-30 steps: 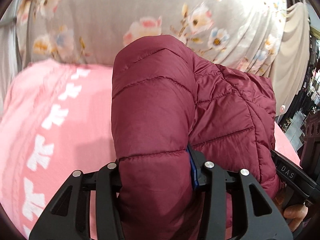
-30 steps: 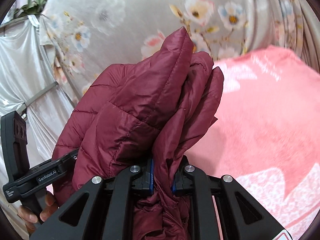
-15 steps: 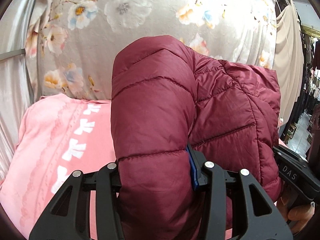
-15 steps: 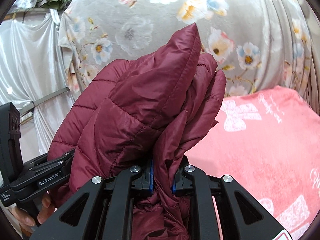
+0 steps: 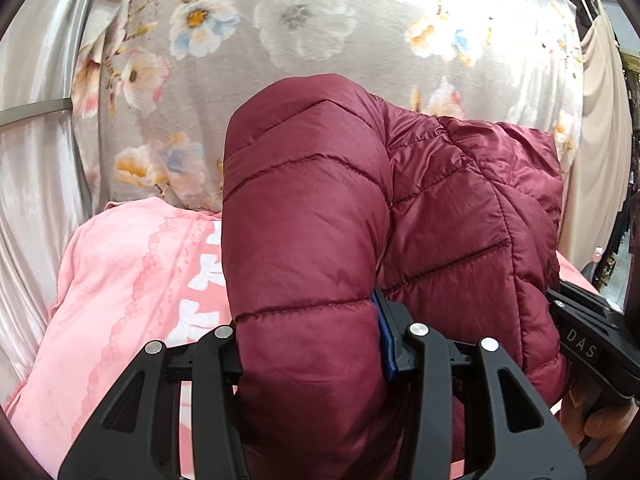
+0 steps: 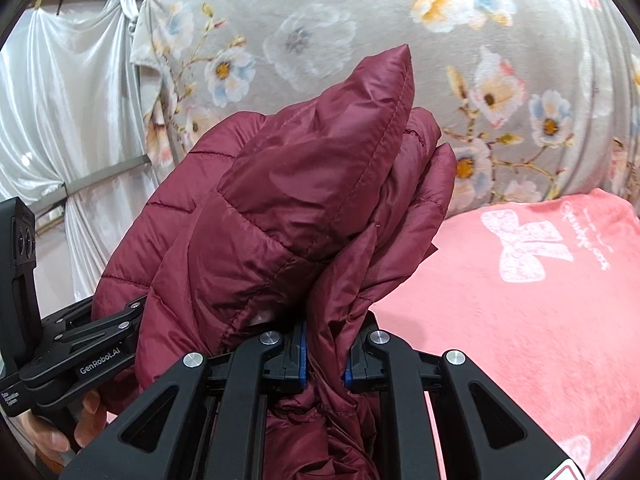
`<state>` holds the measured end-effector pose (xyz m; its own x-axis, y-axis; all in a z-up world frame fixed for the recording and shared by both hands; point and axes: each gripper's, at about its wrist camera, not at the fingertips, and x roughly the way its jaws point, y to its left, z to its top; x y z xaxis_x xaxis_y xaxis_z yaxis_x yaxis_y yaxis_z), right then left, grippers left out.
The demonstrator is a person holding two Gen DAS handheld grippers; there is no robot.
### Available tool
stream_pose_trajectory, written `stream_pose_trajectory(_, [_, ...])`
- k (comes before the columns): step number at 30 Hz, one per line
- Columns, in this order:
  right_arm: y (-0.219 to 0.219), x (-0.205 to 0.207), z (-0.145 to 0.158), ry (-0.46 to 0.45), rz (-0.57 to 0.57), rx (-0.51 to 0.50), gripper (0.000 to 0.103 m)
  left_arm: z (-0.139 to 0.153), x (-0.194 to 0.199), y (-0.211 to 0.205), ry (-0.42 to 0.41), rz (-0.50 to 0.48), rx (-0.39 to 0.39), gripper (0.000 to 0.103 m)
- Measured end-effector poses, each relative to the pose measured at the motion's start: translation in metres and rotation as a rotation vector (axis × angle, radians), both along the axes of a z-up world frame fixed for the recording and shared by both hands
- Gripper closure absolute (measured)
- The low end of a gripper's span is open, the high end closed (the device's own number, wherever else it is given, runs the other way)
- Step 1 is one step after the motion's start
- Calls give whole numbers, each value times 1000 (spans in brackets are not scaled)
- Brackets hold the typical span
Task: Fold large clothes
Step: 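Lift the jacket bundle with both tools, gripping its end and side, then lower the bundle onto the bedspread and press it flat with both tools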
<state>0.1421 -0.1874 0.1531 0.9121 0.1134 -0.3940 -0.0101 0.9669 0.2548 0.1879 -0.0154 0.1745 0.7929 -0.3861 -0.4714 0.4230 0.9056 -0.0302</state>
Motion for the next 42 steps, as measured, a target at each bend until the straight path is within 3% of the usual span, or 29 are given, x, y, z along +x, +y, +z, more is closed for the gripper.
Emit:
stream_pose_trajectory(18, [36,105,-69,61,71,-41,90,-72,85,23,25,83,68,61])
stream_pose_trajectory(32, [32,145,-119,129,63,-34,90,-124,123,16,96,83,84,61])
stream_pose_trajectory(42, [32,172,-163,215,65,-32,89,-170,153,21,193,97,82,60])
